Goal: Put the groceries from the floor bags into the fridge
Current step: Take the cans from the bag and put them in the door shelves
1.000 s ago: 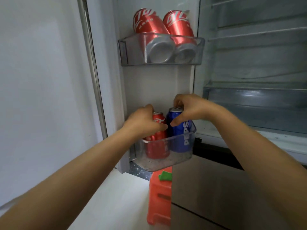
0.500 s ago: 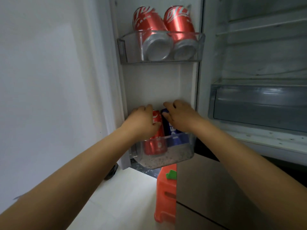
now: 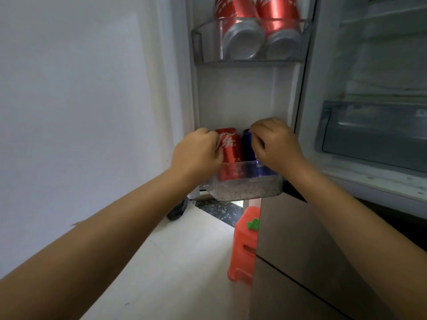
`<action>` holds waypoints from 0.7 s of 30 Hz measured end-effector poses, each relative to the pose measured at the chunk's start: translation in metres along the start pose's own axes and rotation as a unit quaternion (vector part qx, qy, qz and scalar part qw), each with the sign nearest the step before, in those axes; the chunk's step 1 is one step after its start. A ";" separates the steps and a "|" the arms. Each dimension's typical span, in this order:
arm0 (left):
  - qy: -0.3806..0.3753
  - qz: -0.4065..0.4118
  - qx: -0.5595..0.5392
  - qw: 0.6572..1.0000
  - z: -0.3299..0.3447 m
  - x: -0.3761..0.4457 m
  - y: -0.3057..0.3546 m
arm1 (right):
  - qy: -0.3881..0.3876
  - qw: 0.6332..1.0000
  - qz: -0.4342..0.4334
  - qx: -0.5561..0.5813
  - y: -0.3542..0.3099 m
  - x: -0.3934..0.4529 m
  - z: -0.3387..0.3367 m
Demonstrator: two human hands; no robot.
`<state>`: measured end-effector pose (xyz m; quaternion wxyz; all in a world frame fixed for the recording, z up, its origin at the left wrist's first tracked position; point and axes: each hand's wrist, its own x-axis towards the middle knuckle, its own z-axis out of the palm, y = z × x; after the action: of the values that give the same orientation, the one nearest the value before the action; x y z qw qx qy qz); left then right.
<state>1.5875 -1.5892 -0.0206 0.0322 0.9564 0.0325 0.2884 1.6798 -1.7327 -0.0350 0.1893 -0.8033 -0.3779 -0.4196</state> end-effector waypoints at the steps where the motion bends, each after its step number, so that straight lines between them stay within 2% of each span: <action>1: 0.018 -0.013 0.003 1.000 -0.001 -0.009 -0.005 | 0.011 1.000 -0.026 0.001 -0.006 -0.005 0.003; 3: 0.020 -0.053 -0.001 0.998 -0.003 -0.030 -0.020 | 0.009 0.999 -0.049 0.007 -0.024 -0.013 0.007; 8: -0.060 -0.171 0.028 0.983 -0.011 -0.101 -0.085 | 0.015 0.998 -0.044 0.041 -0.088 -0.032 0.016; 11: -0.095 -0.226 0.046 0.968 -0.027 -0.160 -0.131 | 0.019 0.993 -0.106 0.046 -0.150 -0.046 0.022; 14: -0.109 -0.247 0.055 0.961 -0.049 -0.219 -0.165 | 0.014 0.989 -0.129 0.076 -0.219 -0.061 0.031; 19: -0.156 -0.255 0.096 0.949 -0.108 -0.363 -0.235 | 0.043 0.975 -0.139 0.167 -0.395 -0.109 0.045; 21: -0.195 -0.272 0.115 0.935 -0.127 -0.420 -0.263 | 0.023 0.970 -0.129 0.206 -0.462 -0.131 0.049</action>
<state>1.1559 -1.3554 -0.1670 0.0050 0.9455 0.3177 0.0711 1.3051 -1.4641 -0.1763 0.3036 -0.6816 -0.5524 -0.3718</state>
